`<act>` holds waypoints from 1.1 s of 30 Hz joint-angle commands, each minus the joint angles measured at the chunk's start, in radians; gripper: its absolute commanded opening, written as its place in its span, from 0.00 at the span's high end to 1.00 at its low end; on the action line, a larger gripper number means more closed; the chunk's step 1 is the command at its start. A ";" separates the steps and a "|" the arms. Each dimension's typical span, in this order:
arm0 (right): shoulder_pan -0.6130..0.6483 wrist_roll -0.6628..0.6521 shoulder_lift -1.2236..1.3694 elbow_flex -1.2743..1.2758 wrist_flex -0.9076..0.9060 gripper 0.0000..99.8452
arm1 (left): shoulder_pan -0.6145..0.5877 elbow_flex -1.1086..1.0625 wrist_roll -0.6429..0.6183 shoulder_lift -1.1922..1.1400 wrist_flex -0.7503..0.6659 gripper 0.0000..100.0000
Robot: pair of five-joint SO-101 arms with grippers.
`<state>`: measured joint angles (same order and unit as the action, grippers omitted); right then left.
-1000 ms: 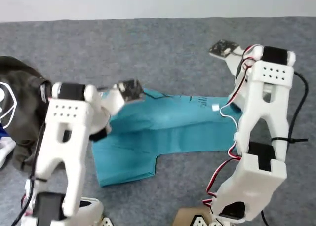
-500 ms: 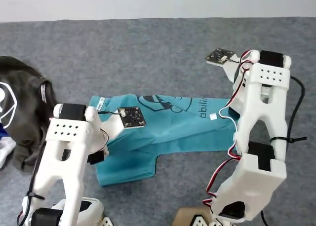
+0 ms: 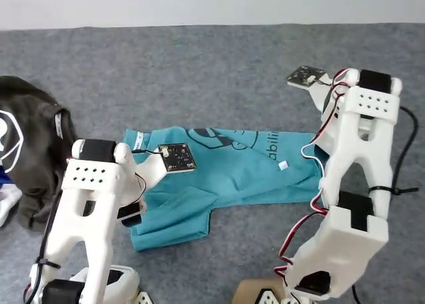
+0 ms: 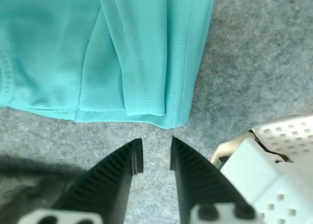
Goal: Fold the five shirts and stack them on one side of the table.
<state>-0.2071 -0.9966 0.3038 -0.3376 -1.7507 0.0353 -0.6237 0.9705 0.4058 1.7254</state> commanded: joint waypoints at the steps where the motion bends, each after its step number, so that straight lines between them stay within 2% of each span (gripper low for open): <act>1: -0.015 -0.009 -0.125 -0.011 -0.041 0.70 | -0.008 0.038 0.002 0.034 0.026 0.90; 3: -0.013 -0.009 -0.153 -0.011 -0.038 0.70 | -0.034 0.085 -0.028 0.032 0.009 0.90; 6: -0.008 -0.003 -0.165 -0.011 -0.018 0.72 | -0.077 0.143 -0.097 0.026 -0.089 0.92; 9: 0.021 0.003 -0.136 -0.011 0.036 0.85 | -0.089 0.160 -0.216 0.026 -0.192 0.98; 12: 0.079 0.130 -0.081 -0.011 0.085 0.98 | -0.084 0.136 -0.381 0.025 -0.284 0.99; 16: 0.107 0.278 0.005 -0.012 0.183 0.99 | -0.089 0.054 -0.514 0.023 -0.465 0.99; 21: 0.156 0.382 0.108 -0.012 0.308 0.99 | -0.083 -0.054 -0.612 0.005 -0.675 0.99; 28: 0.174 0.422 0.203 -0.012 0.386 0.99 | -0.089 -0.012 -0.623 -0.290 -0.703 0.99; 33: 0.165 0.416 0.246 -0.012 0.407 0.99 | -0.086 0.159 -0.620 -0.503 -0.612 0.99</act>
<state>-0.0430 -0.5838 0.5554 -0.3376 -1.3594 -0.0491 -0.5823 0.3567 -0.0130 1.0595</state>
